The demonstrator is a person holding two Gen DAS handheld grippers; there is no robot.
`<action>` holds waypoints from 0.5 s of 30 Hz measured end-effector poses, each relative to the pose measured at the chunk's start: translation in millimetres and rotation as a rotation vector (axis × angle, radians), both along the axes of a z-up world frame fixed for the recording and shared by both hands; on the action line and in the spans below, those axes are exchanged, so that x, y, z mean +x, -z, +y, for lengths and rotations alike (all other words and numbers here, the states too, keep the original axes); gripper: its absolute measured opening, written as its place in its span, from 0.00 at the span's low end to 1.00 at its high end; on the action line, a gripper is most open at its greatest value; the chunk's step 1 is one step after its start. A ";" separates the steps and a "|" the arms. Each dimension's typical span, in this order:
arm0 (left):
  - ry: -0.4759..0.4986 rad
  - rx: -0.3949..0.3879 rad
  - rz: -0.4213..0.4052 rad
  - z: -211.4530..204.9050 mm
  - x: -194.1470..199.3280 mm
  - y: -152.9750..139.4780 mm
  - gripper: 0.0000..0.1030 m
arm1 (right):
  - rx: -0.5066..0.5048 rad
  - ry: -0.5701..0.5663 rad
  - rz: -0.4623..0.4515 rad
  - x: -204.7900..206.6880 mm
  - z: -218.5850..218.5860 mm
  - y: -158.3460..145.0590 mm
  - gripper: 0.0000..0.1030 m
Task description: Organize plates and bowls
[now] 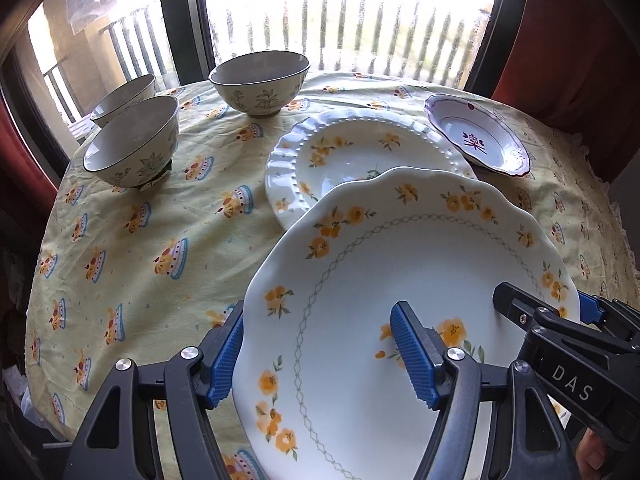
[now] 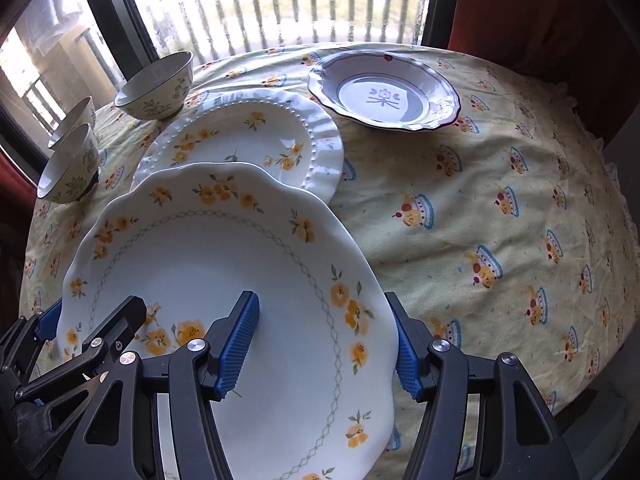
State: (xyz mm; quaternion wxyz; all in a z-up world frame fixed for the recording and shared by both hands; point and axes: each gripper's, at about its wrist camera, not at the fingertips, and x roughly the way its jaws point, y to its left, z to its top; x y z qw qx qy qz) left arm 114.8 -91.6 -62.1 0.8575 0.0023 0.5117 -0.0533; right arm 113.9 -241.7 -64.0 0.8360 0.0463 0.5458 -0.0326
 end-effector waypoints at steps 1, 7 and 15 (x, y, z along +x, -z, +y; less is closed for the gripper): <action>-0.001 0.001 0.000 -8.0 0.4 0.0 0.68 | 0.002 -0.001 -0.002 0.3 -8.4 0.0 0.63; 0.010 0.006 -0.002 -50.5 0.1 1.5 0.68 | 0.014 0.011 -0.007 2.3 -54.7 0.9 0.63; 0.016 0.008 0.010 -96.3 -2.8 10.6 0.68 | 0.009 0.019 -0.005 1.9 -103.2 7.2 0.63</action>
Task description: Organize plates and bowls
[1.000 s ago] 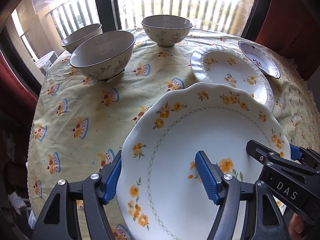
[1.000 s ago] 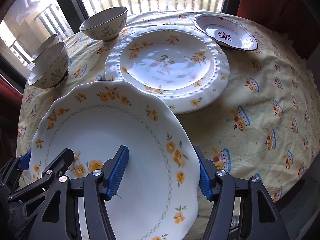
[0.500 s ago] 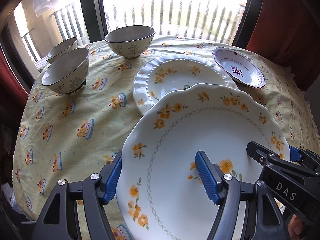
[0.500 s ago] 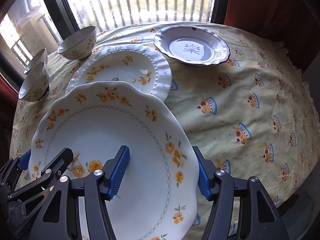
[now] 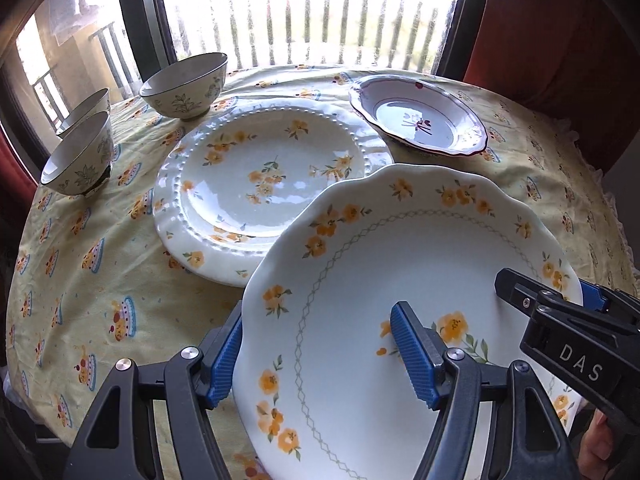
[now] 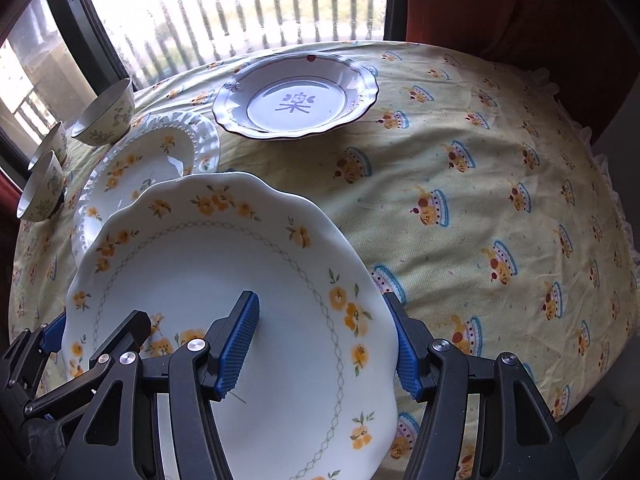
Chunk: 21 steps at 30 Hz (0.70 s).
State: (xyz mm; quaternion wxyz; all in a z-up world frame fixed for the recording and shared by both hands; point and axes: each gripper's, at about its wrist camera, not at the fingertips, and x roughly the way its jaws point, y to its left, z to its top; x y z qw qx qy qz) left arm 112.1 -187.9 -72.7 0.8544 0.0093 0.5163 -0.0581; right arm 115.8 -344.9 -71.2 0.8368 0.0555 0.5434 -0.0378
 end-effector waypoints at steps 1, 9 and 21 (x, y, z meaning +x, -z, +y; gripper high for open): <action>0.002 -0.002 0.002 -6.0 -0.5 1.5 0.68 | -0.003 0.002 0.002 0.1 -5.7 1.3 0.63; -0.009 -0.010 0.060 -37.8 3.5 19.8 0.68 | -0.007 -0.001 0.045 -1.1 -41.1 16.7 0.63; -0.068 -0.008 0.112 -41.9 10.2 38.8 0.68 | 0.028 -0.053 0.124 1.2 -51.1 42.0 0.64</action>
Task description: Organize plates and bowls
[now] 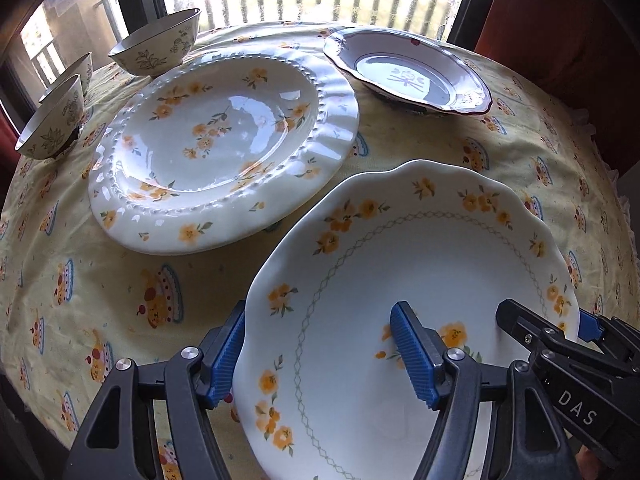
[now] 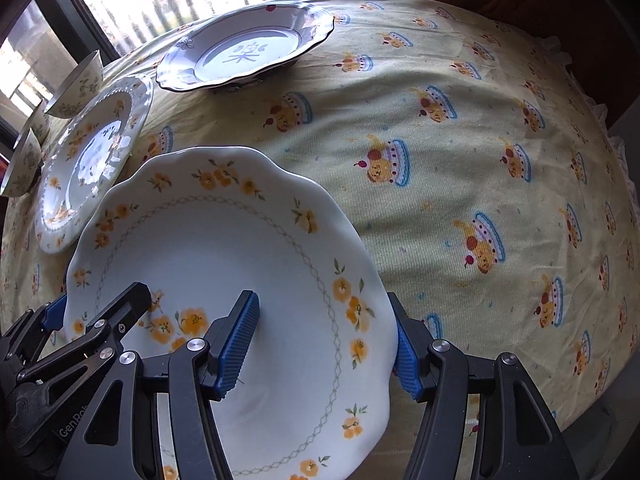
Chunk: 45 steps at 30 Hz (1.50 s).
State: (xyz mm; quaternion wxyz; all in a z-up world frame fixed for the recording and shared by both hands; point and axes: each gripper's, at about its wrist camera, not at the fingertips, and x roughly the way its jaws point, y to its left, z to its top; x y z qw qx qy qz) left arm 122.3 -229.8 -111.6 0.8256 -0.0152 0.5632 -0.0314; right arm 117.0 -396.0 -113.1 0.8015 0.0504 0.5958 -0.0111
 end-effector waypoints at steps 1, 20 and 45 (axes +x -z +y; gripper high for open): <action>0.001 0.004 -0.001 -0.7 -0.2 0.1 0.69 | 0.006 -0.002 0.002 0.3 -1.4 1.2 0.65; 0.087 -0.011 -0.046 8.5 -8.4 -25.9 0.89 | -0.034 0.088 -0.056 -11.2 -1.9 -23.0 0.79; 0.183 -0.017 -0.127 126.8 38.0 -73.7 0.92 | -0.016 0.214 -0.235 4.5 109.8 -86.1 0.81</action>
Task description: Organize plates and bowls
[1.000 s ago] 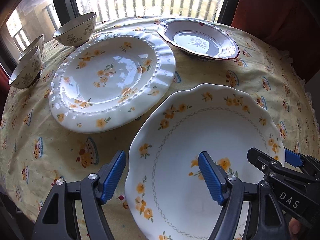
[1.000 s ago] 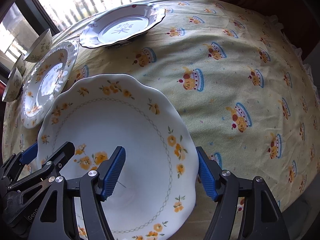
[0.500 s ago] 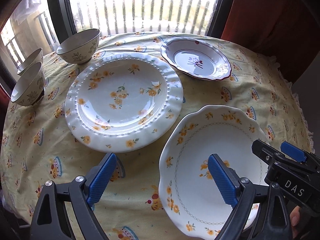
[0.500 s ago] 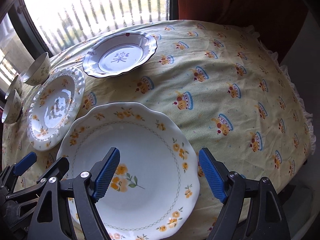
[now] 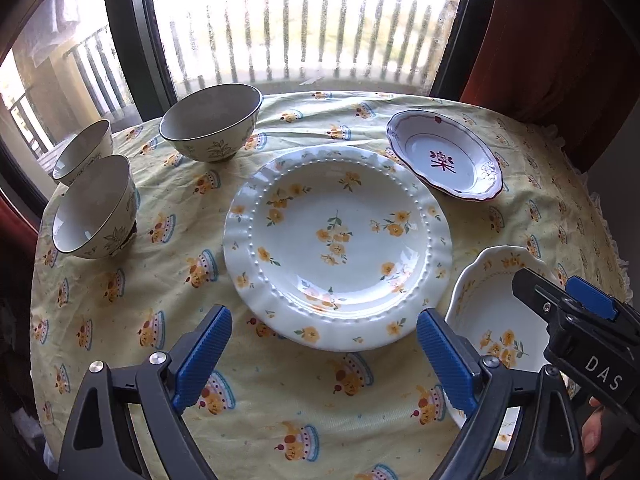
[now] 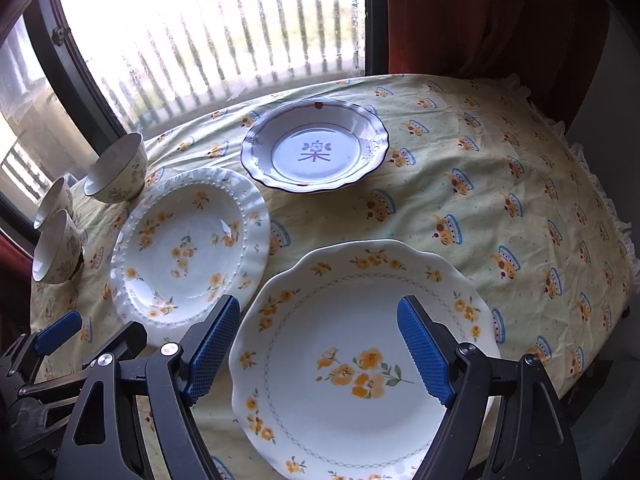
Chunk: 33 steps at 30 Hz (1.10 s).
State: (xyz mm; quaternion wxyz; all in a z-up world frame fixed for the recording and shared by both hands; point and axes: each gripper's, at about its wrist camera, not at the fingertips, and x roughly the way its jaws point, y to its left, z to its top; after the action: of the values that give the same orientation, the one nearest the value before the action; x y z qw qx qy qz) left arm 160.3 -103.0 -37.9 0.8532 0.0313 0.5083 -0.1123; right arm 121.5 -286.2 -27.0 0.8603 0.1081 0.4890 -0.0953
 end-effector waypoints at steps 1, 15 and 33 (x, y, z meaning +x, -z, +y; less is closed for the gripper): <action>0.007 0.006 -0.006 5.0 3.9 -0.7 0.92 | -0.001 0.009 -0.011 2.7 5.7 -1.4 0.81; -0.044 0.019 -0.047 31.5 71.8 9.1 0.92 | 0.042 -0.029 -0.045 75.3 48.0 2.7 0.81; -0.119 0.073 0.069 16.2 122.3 76.1 0.83 | 0.060 -0.042 0.111 142.0 38.5 76.7 0.81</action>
State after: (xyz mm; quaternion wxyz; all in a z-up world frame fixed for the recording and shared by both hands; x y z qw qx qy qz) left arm 282.6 -86.9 -114.0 0.8387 0.0284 0.5420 -0.0439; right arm 263.5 -247.7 -103.7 0.8301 0.1180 0.5407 -0.0686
